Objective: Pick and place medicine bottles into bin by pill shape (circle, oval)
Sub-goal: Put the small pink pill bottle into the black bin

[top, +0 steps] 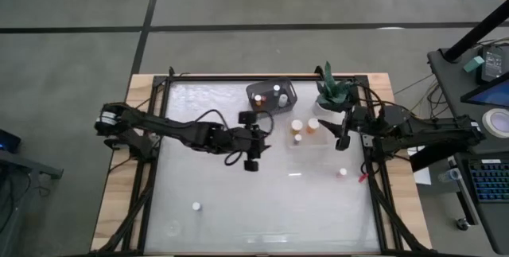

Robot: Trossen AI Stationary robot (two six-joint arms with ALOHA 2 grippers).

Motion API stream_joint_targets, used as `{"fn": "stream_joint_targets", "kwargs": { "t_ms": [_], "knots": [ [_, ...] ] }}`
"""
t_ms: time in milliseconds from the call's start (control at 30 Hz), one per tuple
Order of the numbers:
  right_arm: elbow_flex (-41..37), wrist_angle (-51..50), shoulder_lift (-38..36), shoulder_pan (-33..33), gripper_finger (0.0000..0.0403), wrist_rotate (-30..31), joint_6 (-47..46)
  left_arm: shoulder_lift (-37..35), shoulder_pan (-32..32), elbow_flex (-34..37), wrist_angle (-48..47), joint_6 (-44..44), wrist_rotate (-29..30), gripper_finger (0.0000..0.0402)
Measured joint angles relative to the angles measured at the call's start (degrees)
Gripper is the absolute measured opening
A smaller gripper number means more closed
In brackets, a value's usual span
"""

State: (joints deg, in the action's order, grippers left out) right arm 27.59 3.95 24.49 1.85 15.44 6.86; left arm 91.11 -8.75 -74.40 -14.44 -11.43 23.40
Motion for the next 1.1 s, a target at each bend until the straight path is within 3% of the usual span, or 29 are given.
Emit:
{"fn": "stream_joint_targets", "kwargs": {
  "t_ms": [300,567,800,1100],
  "knots": [
    [1.3,-0.8,4.3,0.4,0.0219,-9.6,-17.5,-11.7,0.6,16.3,12.2,-7.2,7.6,0.0162],
    [6.5,-2.4,13.5,2.5,0.0219,-16.6,-29.0,-21.2,2.0,25.9,17.5,-10.3,8.9,0.0162],
    [14.4,-16.3,22.8,4.5,0.0219,-17.0,-38.4,-28.8,2.0,30.3,17.4,-10.1,8.9,0.0162],
    [25.9,-46.8,33.5,7.1,0.0219,-17.4,-55.4,-35.0,2.0,34.4,17.0,-9.9,8.9,0.0162]
  ]
}}
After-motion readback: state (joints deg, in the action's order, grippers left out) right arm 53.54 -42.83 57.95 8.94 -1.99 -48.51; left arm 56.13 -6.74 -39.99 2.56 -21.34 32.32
